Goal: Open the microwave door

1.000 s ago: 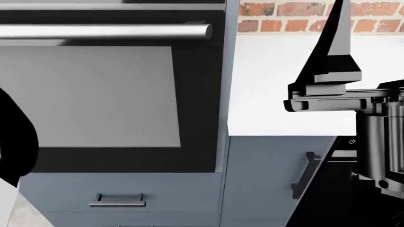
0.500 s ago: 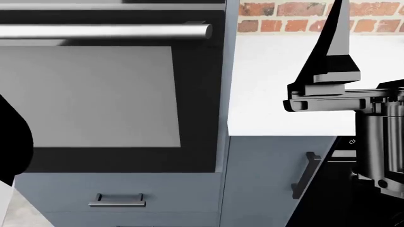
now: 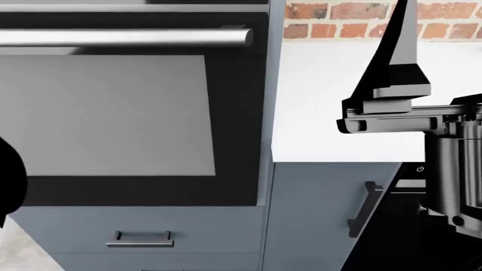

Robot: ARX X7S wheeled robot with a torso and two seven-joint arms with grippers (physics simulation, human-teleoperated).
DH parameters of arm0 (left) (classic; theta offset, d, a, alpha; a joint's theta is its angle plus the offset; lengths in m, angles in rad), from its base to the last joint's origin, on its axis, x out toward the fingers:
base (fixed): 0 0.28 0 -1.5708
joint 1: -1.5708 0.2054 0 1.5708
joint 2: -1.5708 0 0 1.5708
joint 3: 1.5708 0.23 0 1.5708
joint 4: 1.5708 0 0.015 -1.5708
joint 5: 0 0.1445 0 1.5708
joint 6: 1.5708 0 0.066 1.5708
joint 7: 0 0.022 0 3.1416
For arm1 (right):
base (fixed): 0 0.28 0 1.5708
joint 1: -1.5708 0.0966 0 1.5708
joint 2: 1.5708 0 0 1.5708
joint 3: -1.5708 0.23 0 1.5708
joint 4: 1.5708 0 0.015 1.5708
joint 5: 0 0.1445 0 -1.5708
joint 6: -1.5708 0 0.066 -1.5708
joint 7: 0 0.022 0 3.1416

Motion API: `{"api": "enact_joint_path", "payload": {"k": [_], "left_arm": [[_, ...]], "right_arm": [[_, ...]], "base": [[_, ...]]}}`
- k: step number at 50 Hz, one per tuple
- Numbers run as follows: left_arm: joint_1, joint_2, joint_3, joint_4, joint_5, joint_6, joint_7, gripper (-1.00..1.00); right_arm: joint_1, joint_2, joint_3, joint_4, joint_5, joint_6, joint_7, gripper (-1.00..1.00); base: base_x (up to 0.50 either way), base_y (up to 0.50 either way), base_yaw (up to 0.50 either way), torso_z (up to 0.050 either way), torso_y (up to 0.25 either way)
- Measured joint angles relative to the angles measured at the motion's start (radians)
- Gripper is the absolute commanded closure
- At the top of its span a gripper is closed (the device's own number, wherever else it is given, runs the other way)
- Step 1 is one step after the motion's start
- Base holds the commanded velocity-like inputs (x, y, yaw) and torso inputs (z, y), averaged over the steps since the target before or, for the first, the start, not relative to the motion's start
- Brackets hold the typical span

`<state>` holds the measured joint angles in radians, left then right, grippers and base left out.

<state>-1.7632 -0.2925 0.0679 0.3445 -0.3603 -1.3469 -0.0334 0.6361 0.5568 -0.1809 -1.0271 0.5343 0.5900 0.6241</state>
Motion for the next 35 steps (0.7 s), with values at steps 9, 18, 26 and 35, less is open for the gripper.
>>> {"api": "enact_joint_path", "payload": {"k": [9, 18, 26, 35], "left_arm": [[0.007, -0.01, -0.024, 0.072, -0.019, -0.061, -0.01, -1.0], [-0.011, -0.014, -0.043, 0.132, -0.038, -0.116, -0.019, -1.0], [-0.049, -0.015, -0.054, 0.183, -0.066, -0.166, -0.032, -1.0], [-0.11, -0.021, -0.065, 0.214, -0.216, -0.199, -0.129, -1.0]], "right_arm": [[0.011, 0.018, -0.009, -0.004, 0.019, -0.002, 0.024, -1.0], [0.016, 0.04, -0.016, -0.006, 0.035, -0.014, 0.045, -1.0], [0.033, 0.063, -0.03, -0.01, 0.059, -0.018, 0.075, -1.0], [0.061, 0.103, -0.063, -0.012, 0.095, -0.035, 0.128, -1.0]], "base": [[0.0, 0.0, 0.0, 0.0, 0.0], [0.0, 0.0, 0.0, 0.0, 0.0], [0.0, 0.0, 0.0, 0.0, 0.0], [0.0, 0.0, 0.0, 0.0, 0.0]]}}
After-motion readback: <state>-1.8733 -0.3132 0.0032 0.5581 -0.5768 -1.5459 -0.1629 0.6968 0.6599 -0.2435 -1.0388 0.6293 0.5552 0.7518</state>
